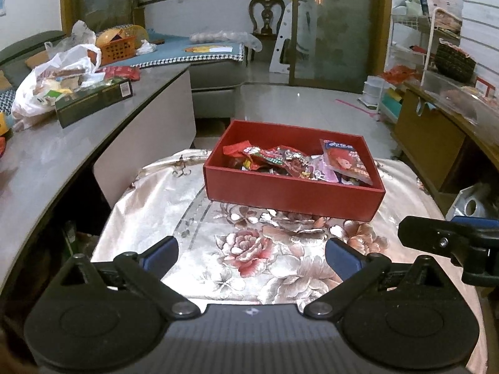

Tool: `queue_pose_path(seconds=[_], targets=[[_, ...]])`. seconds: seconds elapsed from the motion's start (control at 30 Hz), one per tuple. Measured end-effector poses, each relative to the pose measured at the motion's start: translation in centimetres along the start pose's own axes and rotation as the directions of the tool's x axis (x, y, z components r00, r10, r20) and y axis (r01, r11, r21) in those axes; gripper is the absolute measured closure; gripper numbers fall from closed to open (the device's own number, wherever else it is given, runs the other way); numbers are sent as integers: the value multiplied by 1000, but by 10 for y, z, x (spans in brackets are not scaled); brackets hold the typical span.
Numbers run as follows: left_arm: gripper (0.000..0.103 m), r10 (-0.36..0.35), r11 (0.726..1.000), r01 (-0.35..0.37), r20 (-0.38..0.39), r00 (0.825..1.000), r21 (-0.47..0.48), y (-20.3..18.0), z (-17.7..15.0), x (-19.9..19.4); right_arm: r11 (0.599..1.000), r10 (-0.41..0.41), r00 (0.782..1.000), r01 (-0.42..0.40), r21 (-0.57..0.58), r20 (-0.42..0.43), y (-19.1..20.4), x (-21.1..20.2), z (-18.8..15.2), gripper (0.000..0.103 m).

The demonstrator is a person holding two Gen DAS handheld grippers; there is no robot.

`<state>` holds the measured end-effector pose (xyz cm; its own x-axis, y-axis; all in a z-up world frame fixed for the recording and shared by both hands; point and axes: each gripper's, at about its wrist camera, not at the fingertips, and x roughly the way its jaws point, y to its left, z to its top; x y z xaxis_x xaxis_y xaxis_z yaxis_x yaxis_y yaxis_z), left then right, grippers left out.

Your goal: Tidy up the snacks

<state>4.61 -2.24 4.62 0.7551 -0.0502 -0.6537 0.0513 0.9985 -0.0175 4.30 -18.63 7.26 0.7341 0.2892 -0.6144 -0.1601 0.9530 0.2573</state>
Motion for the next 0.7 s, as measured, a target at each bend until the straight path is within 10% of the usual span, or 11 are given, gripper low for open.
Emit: queue_pose_path(seconds=[0.7], targets=[[3,20,1000,-19,-61,998,15,0,-1,9,1000,-8,999,8,-2,-33,-3,8,-2,6]])
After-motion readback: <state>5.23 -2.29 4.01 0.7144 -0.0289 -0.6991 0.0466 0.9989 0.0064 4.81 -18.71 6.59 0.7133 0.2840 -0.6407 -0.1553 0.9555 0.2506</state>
